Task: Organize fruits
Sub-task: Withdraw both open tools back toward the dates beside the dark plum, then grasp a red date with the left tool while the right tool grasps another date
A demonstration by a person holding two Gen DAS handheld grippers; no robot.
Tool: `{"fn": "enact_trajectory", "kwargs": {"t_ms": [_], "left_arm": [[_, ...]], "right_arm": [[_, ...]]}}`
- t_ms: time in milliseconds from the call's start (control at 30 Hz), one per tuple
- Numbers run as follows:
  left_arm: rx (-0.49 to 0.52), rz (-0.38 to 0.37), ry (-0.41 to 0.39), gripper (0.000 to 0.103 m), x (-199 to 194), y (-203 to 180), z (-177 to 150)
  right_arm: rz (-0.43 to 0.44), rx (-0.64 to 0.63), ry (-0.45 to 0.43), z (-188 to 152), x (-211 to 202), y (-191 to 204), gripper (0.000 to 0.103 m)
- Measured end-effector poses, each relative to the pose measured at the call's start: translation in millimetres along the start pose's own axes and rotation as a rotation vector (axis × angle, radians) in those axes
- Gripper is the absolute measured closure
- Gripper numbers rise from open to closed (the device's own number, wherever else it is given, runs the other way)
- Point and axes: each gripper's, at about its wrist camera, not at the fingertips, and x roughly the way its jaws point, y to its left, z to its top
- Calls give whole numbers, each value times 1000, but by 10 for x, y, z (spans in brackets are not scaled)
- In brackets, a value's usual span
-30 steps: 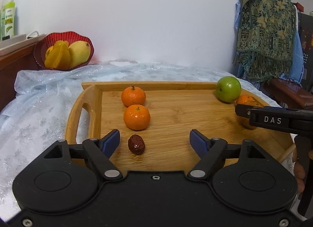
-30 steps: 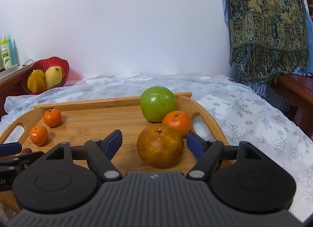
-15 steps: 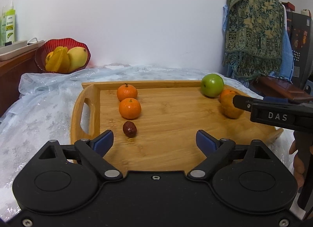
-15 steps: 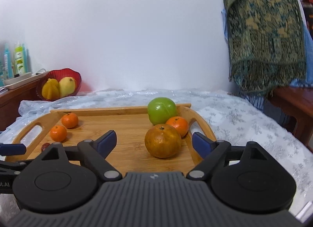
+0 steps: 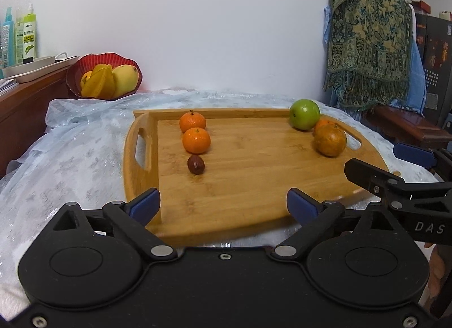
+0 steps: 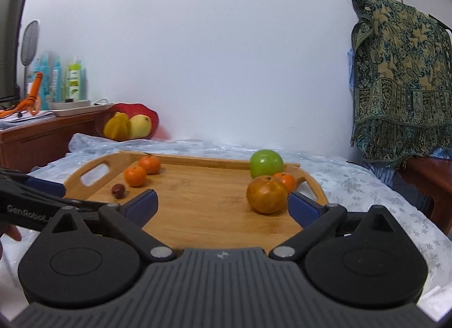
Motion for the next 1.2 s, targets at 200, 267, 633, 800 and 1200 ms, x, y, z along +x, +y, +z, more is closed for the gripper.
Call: {"fn": "enact_trajectory", "kwargs": {"t_ms": [200, 267, 633, 800, 1200], "left_arm": [[0, 17, 25, 7, -196, -36, -104], [-3, 24, 30, 7, -265, -42, -130], [11, 44, 67, 20, -512, -110, -294], [27, 37, 94, 41, -523, -193, -365], [4, 41, 135, 56, -299, -325, -435]], "right_arm": [[20, -4, -12, -82, -211, 51, 0], [21, -3, -5, -128, -274, 58, 0], [25, -50, 20, -381, -555, 98, 0], [7, -48, 63, -528, -562, 88, 9], [106, -8, 98, -639, -524, 66, 46]]}}
